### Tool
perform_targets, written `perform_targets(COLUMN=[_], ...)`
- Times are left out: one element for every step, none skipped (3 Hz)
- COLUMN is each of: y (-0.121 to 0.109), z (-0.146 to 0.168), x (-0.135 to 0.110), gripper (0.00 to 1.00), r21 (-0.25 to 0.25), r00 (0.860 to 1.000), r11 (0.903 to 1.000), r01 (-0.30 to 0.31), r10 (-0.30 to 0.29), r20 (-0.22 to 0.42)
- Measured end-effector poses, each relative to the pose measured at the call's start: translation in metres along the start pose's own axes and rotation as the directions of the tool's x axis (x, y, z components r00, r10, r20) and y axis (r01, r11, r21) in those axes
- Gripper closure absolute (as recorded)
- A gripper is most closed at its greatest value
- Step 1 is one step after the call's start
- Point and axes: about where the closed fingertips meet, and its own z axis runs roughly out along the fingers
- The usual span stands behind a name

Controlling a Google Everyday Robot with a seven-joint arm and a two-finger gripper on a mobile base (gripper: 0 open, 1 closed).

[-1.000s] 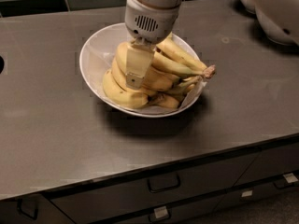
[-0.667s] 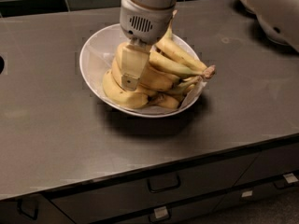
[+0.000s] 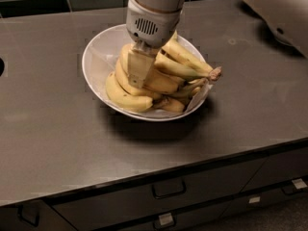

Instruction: Pick banana from white bowl

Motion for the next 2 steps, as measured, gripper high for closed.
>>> perform_targets(y=[-0.0012,-0.0012], z=[-0.0012,-0.0012], x=[0.0001,0.0001], gripper=[0.76,0.98], r21=[-0.002,-0.002], r00=[1.000,1.000], r11=[1.0000,1.0000], r01=[-0.008,-0.008], r10=[0.008,0.008], r20=[0.002,0.002])
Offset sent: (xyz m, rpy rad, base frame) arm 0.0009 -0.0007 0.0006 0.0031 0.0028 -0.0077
